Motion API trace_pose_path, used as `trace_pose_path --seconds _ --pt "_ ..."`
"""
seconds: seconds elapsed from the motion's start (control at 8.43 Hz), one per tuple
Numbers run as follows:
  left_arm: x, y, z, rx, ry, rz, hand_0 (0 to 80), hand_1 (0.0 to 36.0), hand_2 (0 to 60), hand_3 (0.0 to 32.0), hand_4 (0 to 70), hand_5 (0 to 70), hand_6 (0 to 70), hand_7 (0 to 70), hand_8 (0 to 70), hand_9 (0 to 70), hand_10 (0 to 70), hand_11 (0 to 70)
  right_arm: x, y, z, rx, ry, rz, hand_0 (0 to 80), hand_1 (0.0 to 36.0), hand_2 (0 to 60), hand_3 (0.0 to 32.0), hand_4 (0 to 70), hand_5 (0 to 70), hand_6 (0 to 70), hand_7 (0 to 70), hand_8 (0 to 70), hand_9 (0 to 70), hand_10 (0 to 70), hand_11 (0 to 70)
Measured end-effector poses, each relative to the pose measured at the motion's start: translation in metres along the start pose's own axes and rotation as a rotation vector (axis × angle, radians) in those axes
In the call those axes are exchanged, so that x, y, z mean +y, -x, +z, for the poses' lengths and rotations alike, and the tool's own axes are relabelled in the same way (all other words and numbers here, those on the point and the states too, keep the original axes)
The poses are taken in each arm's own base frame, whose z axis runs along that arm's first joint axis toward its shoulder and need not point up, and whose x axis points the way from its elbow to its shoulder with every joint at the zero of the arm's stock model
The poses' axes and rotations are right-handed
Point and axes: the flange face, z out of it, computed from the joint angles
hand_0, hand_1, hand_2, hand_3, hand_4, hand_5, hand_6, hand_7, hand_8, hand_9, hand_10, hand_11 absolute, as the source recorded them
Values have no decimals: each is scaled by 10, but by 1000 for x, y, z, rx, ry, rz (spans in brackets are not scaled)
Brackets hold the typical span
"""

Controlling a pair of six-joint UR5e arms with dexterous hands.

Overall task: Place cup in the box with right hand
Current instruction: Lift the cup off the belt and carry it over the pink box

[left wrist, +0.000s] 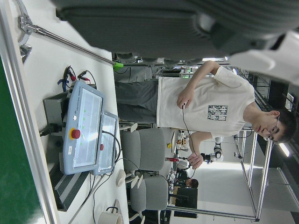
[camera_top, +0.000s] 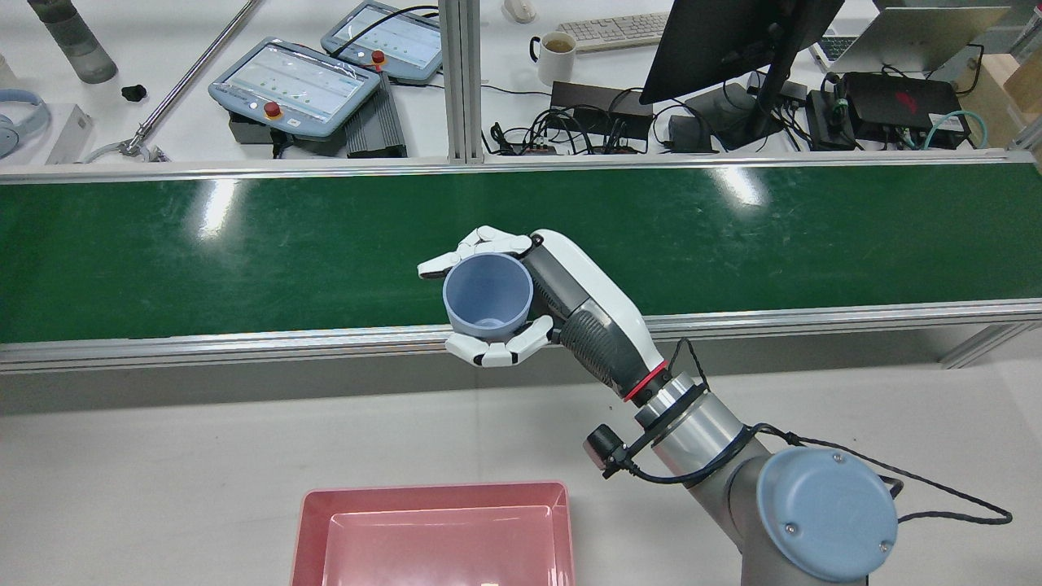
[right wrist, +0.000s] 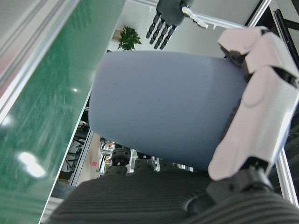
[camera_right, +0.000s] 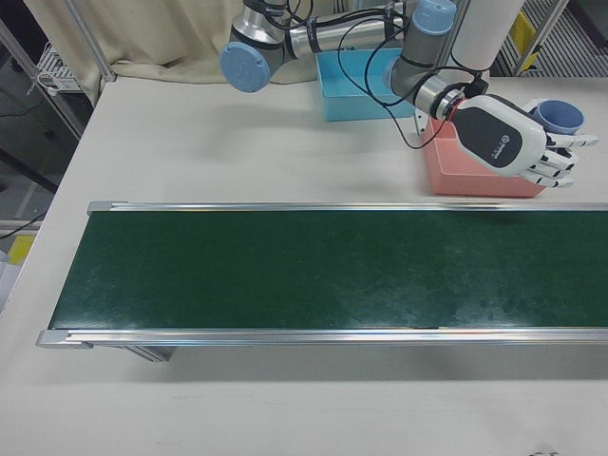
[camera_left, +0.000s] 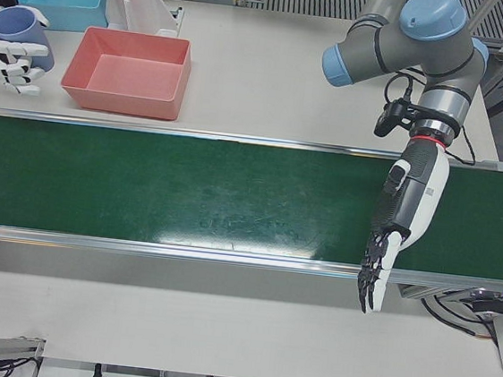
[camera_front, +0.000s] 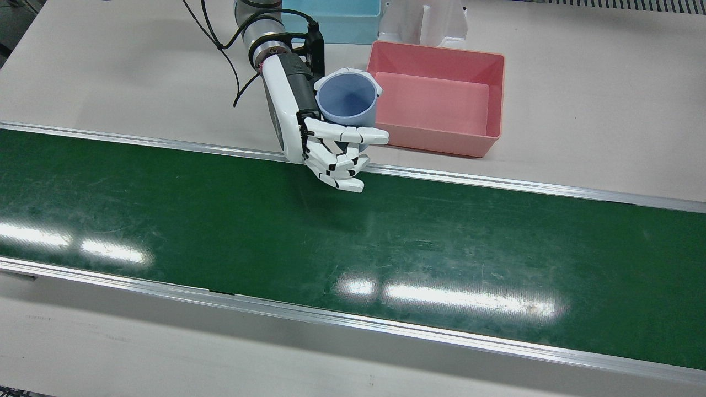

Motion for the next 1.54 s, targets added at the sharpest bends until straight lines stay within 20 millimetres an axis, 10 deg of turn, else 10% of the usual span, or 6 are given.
trace_pose_path --seconds 0.47,0.59,0.95,1.07,1.19,1.54 --pt "0 0 0 0 0 0 0 0 0 0 0 0 0 0 0 0 0 0 51 -31 -63 108 64 -39 511 360 600 0 353 93 235 700 209 435 117 190" --pt "0 0 0 1 0 0 0 0 0 0 0 0 0 0 0 0 0 0 53 -31 -68 117 62 -52 477 359 600 0 159 83 183 700 142 326 63 114" --pt "0 0 0 0 1 0 0 0 0 0 0 0 0 0 0 0 0 0 54 -40 -76 144 64 -63 497 349 600 0 57 79 115 469 67 173 29 68" --pt "0 0 0 0 1 0 0 0 0 0 0 0 0 0 0 0 0 0 55 -45 -80 158 67 -62 463 191 270 0 36 44 91 436 48 151 21 45" --pt "0 0 0 0 1 0 0 0 0 0 0 0 0 0 0 0 0 0 55 -48 -82 168 68 -63 468 0 0 62 177 21 83 464 42 155 17 32" --pt "0 0 0 0 1 0 0 0 0 0 0 0 0 0 0 0 0 0 53 -52 -85 187 61 -75 302 0 0 176 66 11 112 671 101 267 24 36"
